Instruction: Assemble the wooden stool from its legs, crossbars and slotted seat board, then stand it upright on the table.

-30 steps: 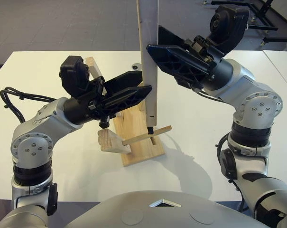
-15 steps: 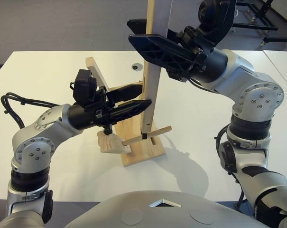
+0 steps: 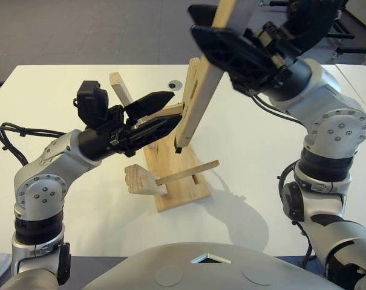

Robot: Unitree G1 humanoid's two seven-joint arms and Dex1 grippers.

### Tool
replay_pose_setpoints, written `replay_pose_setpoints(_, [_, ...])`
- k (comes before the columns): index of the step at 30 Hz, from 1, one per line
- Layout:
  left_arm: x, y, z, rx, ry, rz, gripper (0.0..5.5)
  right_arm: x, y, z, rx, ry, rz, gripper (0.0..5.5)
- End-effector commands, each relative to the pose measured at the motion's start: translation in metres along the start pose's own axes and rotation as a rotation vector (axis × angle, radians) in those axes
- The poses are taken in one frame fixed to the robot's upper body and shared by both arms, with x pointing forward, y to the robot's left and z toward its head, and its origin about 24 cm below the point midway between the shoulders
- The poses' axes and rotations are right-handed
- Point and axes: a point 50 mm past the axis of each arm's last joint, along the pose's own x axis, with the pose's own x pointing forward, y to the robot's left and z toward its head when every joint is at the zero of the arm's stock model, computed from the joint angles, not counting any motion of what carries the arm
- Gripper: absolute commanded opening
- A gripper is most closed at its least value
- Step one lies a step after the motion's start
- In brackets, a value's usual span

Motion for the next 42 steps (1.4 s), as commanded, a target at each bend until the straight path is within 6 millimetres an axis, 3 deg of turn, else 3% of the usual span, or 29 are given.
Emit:
replay_pose_setpoints(1, [-0.015, 0.000, 0.016, 0.060, -0.026, 0.074, 4.08, -0.023, 0.000, 0.008, -0.091, 0.034, -0.042, 2.05])
replay_pose_setpoints(7, [-0.026, -0.030, 0.045, 0.135, -0.026, 0.051, 5.08, -0.061, 0.006, -0.021, -0.160, 0.201, -0.122, 2.05])
replay_pose_setpoints(12, [-0.027, -0.056, 0.026, 0.043, 0.132, 0.032, 5.40, -0.080, 0.013, -0.037, -0.188, 0.266, -0.133, 2.05])
replay_pose_setpoints(15, [-0.028, -0.064, 0.014, 0.007, 0.217, 0.034, 5.40, -0.085, 0.014, -0.035, -0.191, 0.242, -0.128, 2.05])
replay_pose_setpoints(24, [-0.045, -0.043, 0.007, 0.107, 0.399, 0.186, 5.40, -0.079, 0.017, -0.034, -0.200, 0.181, -0.141, 2.05])
replay_pose_setpoints(37, [-0.065, -0.020, 0.019, 0.261, 0.519, 0.280, 5.40, -0.080, 0.017, -0.028, -0.196, 0.131, -0.166, 2.05])
replay_pose_setpoints(39, [-0.062, -0.022, 0.019, 0.259, 0.498, 0.263, 5.40, -0.083, 0.024, -0.035, -0.167, 0.156, -0.119, 2.05])
replay_pose_setpoints(42, [-0.059, -0.019, 0.017, 0.253, 0.477, 0.254, 5.40, -0.106, 0.038, -0.061, -0.083, 0.210, -0.062, 2.05])
